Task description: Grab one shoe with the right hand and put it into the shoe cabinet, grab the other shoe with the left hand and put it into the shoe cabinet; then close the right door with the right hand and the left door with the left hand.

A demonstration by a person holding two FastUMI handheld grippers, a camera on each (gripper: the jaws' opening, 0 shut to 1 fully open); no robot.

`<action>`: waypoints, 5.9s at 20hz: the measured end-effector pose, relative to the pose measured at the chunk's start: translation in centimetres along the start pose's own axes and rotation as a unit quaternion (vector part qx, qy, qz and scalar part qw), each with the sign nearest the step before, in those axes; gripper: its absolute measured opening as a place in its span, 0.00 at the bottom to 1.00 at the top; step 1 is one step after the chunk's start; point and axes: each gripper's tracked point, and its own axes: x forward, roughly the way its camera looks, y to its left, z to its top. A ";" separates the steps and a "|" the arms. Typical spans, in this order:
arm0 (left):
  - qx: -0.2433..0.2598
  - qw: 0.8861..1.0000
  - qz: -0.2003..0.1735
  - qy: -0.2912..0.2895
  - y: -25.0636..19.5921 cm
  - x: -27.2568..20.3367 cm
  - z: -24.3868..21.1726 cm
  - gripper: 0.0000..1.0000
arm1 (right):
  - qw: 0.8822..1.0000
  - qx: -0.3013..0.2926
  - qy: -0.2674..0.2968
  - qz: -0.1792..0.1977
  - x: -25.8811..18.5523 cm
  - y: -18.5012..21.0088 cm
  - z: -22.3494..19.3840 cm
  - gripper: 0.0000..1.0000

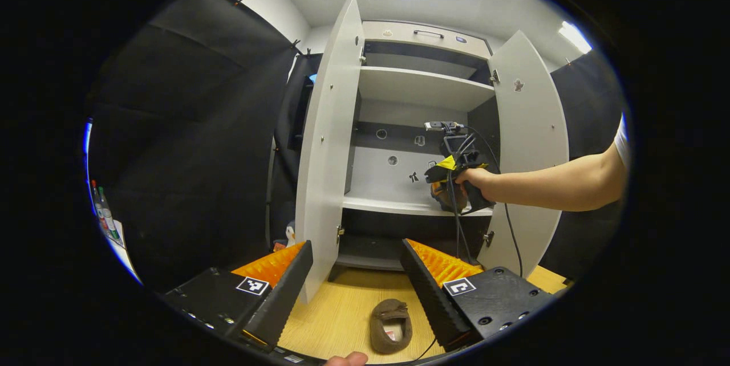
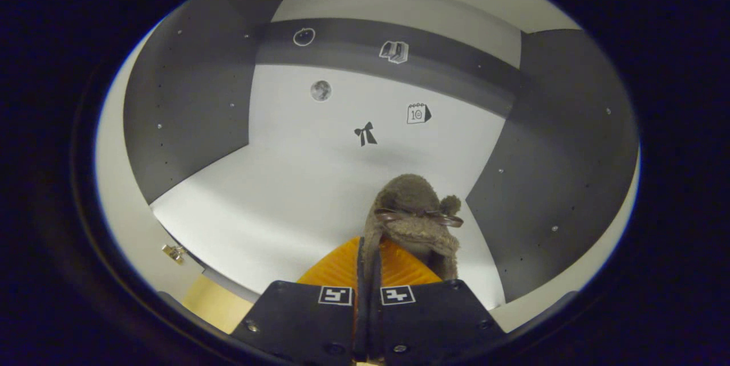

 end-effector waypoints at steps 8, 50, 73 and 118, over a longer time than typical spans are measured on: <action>0.012 1.000 0.007 0.007 0.6 0.1 -0.4 0.95 | 1.000 -0.007 0.011 -0.004 -0.4 0.9 -0.1 0.49; 0.007 0.973 -0.083 0.215 -6.2 2.8 -14.4 0.95 | 0.979 0.075 -0.190 -0.018 -29.9 -2.6 -28.4 0.87; -0.026 0.926 -0.071 0.370 -4.6 9.0 -32.6 0.36 | 0.986 0.052 -0.154 -0.028 -30.1 -3.8 -29.9 0.87; -0.015 0.941 0.016 0.337 -9.4 38.2 -1.7 0.73 | 0.986 0.072 -0.148 -0.004 -29.4 -3.7 -28.9 0.87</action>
